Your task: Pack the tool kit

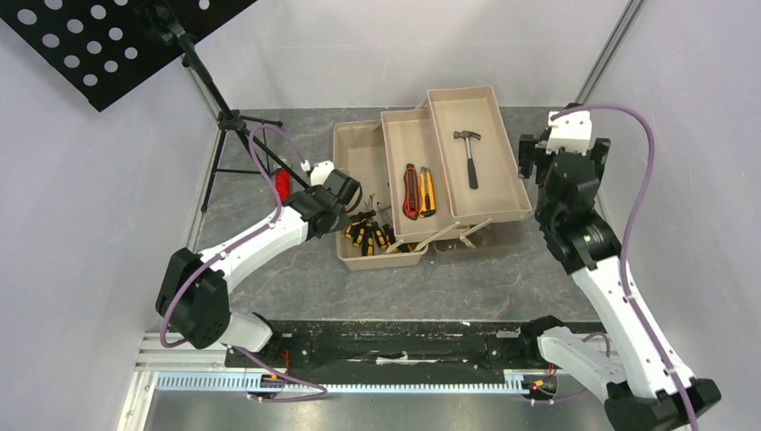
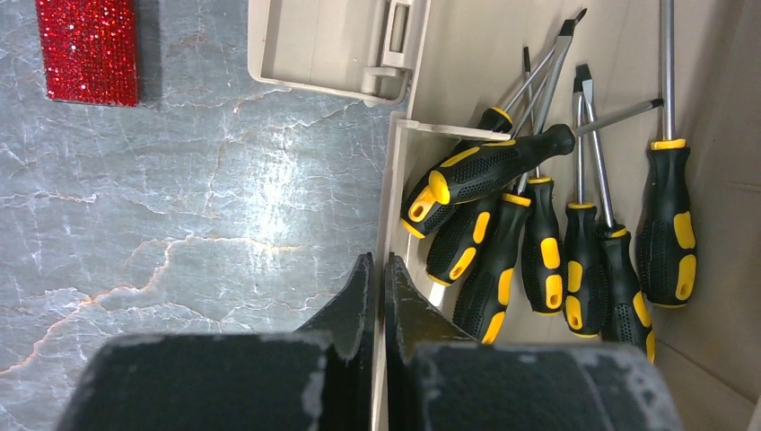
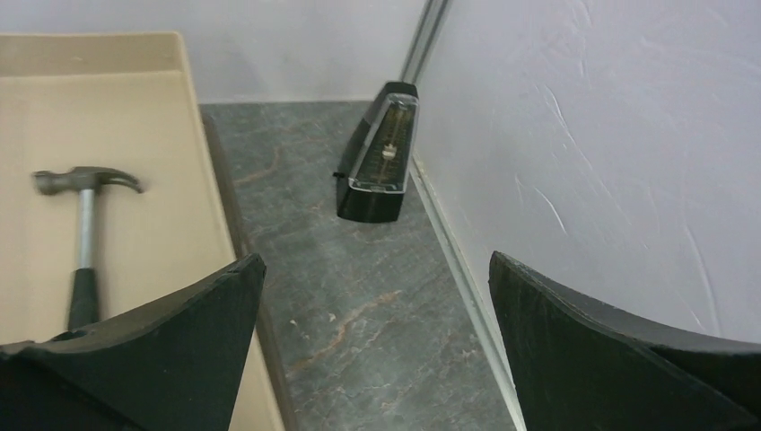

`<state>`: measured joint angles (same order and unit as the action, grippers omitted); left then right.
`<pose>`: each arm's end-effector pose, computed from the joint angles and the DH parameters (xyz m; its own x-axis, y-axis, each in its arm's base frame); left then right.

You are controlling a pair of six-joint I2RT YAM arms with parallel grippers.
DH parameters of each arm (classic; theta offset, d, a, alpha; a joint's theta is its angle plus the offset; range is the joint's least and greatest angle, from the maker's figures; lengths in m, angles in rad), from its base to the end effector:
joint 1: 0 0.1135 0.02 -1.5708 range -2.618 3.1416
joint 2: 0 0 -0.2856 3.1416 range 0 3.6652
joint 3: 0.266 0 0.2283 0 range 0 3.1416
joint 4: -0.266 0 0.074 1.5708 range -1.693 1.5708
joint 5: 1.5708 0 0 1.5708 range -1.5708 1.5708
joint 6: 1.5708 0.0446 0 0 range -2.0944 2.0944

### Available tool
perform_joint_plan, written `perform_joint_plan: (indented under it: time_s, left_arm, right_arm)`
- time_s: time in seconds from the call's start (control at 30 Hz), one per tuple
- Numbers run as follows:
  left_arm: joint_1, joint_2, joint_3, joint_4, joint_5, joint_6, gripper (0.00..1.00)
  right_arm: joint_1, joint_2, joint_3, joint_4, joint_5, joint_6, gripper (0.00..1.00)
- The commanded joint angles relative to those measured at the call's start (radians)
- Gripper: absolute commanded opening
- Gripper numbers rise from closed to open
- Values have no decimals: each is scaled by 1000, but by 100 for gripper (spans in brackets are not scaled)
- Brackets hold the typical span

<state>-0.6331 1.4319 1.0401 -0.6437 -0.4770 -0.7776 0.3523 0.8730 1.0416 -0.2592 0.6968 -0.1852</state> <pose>0.2257 -0.1402 0.2700 -0.7304 -0.2370 -0.6405 -0.2465 0.9661 -0.0765 0.1519 0.0254 0.4187 -0.1452 -0.2038 -0.9682 0.3139 0.9185 -0.2405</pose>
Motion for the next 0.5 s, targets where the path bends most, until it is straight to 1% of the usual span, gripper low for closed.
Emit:
perform_joint_plan:
  time_s: [0.0,0.1,0.23,0.3,0.37,0.47]
  left_arm:
    - [50,-38,5,47,-35,58,2]
    - [50,-33,4,58,2,57,3]
    - [50,-32,-5,66,21,55,3]
    - [50,-34,-5,65,34,54,3]
    - [49,-36,-3,65,49,49,3]
    - [50,-36,-3,70,61,47,4]
  right_arm:
    - [-141,97,71,-84,-147,97,98]
    - [-256,203,96,-94,-293,153,98]
    - [-476,322,123,-73,-607,301,98]
    - [-563,381,110,-68,-707,345,98]
    - [-609,402,52,-44,-793,370,95]
    - [-615,373,-80,15,-857,361,90]
